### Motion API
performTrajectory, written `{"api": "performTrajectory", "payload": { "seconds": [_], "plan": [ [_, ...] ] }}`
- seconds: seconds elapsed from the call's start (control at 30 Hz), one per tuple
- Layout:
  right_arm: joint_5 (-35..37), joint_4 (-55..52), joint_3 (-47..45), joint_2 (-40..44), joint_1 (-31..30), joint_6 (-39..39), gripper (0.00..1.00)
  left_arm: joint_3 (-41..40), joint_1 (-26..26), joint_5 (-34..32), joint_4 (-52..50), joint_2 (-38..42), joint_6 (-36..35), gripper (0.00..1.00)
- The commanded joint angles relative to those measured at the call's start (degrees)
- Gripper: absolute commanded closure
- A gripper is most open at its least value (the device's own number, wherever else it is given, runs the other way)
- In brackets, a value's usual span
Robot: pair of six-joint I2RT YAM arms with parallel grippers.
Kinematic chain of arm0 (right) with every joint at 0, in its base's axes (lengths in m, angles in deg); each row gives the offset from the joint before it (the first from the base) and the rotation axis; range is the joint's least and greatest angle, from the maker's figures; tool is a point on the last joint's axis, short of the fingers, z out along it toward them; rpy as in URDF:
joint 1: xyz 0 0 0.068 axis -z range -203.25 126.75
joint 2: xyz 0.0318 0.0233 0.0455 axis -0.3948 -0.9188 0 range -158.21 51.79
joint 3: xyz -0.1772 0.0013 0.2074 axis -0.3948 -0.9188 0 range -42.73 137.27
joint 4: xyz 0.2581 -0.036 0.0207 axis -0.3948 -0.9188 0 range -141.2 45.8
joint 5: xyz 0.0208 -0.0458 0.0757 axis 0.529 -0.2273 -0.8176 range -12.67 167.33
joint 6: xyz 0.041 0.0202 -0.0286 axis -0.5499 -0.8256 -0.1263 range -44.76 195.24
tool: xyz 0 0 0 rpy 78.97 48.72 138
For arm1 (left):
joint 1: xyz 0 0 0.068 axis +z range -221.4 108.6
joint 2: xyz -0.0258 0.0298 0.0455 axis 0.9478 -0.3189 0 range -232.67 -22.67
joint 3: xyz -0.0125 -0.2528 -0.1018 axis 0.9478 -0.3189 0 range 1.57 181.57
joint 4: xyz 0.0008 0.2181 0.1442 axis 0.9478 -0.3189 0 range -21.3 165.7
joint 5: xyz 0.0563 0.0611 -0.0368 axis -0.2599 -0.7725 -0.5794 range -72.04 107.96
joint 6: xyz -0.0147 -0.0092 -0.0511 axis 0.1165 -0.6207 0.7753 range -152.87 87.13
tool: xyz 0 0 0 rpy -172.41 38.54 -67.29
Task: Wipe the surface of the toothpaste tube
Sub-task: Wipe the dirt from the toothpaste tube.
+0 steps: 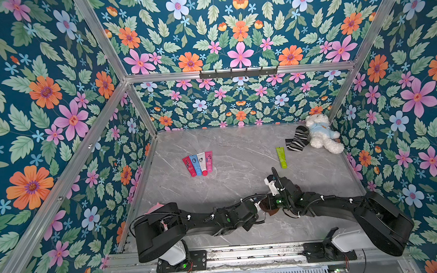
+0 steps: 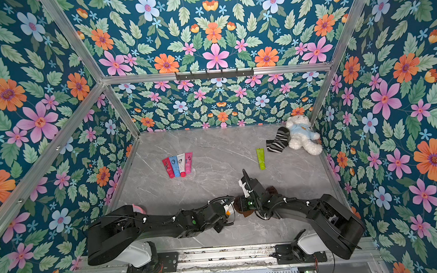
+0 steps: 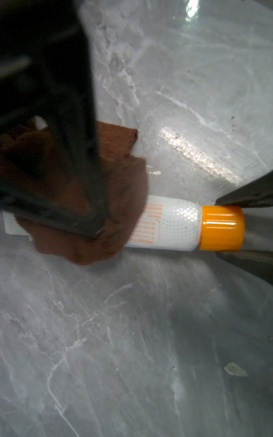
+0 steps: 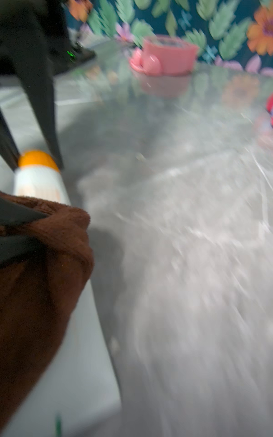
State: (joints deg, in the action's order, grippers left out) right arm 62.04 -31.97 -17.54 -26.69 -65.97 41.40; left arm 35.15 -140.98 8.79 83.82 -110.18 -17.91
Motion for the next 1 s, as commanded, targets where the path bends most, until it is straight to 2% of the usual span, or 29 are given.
{"api": "performTrajectory", "payload": {
  "seconds": [0.0, 0.07, 0.13, 0.27, 0.33, 0.43, 0.5, 0.6, 0.77, 0.97],
  "plan": [
    [-6.5, -0.6, -2.1, 1.0, -2.8, -4.7, 1.00, 0.5, 0.2, -2.5, 1.9, 0.2, 0.5, 1.00],
    [-6.4, 1.0, -3.1, 1.0, -2.8, -5.3, 1.00, 0.5, 0.2, -2.2, 2.0, 0.2, 0.4, 1.00],
    [-3.8, -1.8, -2.7, 0.8, -1.2, -4.3, 1.00, 0.3, 0.2, -1.9, 2.3, 0.5, 0.4, 1.00],
    [-5.5, -1.3, -3.0, -1.3, 9.3, -1.4, 1.00, -0.5, 0.2, -1.9, 2.8, 1.5, 0.6, 1.00],
    [-3.3, -5.2, -0.9, -2.6, 13.5, 1.3, 1.00, -0.5, 0.2, -2.0, 2.8, 1.4, 0.6, 1.00],
    [0.2, -7.9, 0.7, -2.9, 16.4, 2.5, 1.00, -0.1, 0.2, -1.4, 2.9, 0.7, 0.5, 1.00],
    [-0.6, -7.6, 1.1, -1.9, 16.4, 2.5, 1.00, 0.0, 0.2, -1.1, 2.9, 0.4, 0.4, 1.00],
    [-5.5, -6.0, 1.1, 1.3, 15.8, 1.9, 1.00, 0.0, 0.2, -0.9, 3.0, 0.4, 0.4, 1.00],
    [-5.6, -9.9, 2.9, 8.1, 11.1, 1.8, 1.00, 0.1, 0.2, -0.7, 3.0, 0.3, 0.4, 1.00],
    [-8.2, -8.4, 3.7, 5.8, 8.0, 1.5, 1.00, 0.3, 0.2, -0.7, 3.0, 0.2, 0.4, 1.00]
  ]
}}
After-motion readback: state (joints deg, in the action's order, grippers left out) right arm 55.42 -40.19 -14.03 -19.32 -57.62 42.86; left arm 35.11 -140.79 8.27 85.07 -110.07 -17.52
